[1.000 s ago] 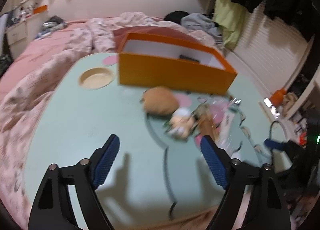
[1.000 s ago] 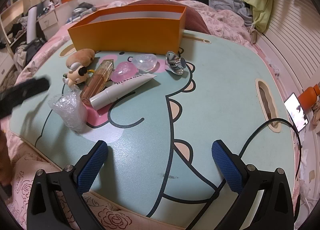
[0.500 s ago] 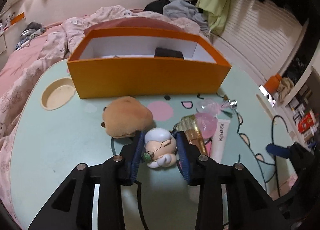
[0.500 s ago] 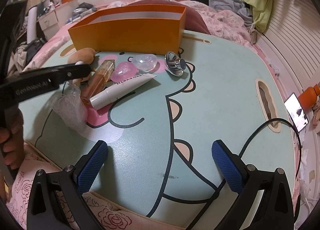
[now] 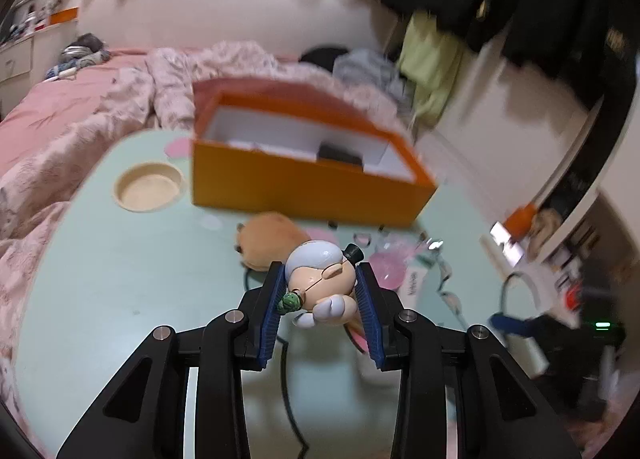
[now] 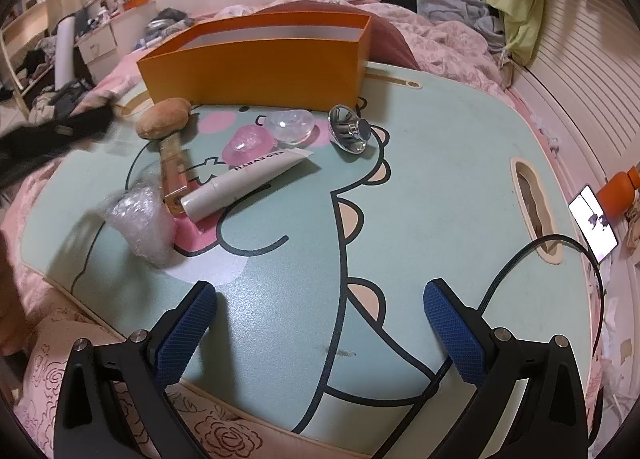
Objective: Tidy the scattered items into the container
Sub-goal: 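Grasp the white figurine with the left gripper while the right gripper grasps the white RED EARTH tube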
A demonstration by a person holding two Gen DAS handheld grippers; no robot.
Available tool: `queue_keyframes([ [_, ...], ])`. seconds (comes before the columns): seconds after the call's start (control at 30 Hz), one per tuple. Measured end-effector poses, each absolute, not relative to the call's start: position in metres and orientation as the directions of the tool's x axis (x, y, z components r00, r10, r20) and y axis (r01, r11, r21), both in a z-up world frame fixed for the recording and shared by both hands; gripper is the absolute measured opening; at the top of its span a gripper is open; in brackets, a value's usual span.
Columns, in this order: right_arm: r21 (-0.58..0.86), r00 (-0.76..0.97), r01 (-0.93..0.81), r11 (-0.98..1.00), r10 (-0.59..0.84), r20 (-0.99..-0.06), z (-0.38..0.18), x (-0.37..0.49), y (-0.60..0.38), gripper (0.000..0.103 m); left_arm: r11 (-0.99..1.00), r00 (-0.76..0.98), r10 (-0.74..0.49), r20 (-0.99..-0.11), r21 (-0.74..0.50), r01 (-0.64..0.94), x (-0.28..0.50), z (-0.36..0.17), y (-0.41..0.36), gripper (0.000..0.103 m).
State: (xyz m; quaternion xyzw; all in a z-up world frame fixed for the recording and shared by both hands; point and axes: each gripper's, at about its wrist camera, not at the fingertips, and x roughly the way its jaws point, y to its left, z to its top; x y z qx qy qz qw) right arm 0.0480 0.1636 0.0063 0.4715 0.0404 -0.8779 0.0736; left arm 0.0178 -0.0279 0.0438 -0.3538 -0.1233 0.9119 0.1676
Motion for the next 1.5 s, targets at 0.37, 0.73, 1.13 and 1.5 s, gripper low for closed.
queue_keyframes([
  [0.37, 0.2, -0.576, 0.124, -0.972, -0.235, -0.783, 0.028, 0.023, 0.177, 0.095, -0.912, -0.797, 0.358, -0.487, -0.367, -0.185, 0.073, 0.08, -0.069, 0.037],
  [0.73, 0.075, -0.525, 0.139, -0.988, -0.137, -0.84, 0.016, -0.014, 0.133, 0.071, -0.898, -0.769, 0.396, -0.501, -0.385, -0.212, 0.078, 0.076, -0.062, 0.037],
  [1.13, 0.055, -0.589, 0.149, -0.987, -0.134, -0.797, 0.013, 0.01, 0.155, 0.039, -0.895, -0.762, 0.408, -0.503, -0.386, -0.224, 0.078, 0.077, -0.055, 0.037],
  [1.5, 0.07, -0.644, 0.203, -0.977, -0.187, -0.742, 0.026, 0.023, 0.159, 0.018, -0.898, -0.759, 0.404, -0.51, -0.379, -0.223, 0.076, 0.078, -0.054, 0.037],
])
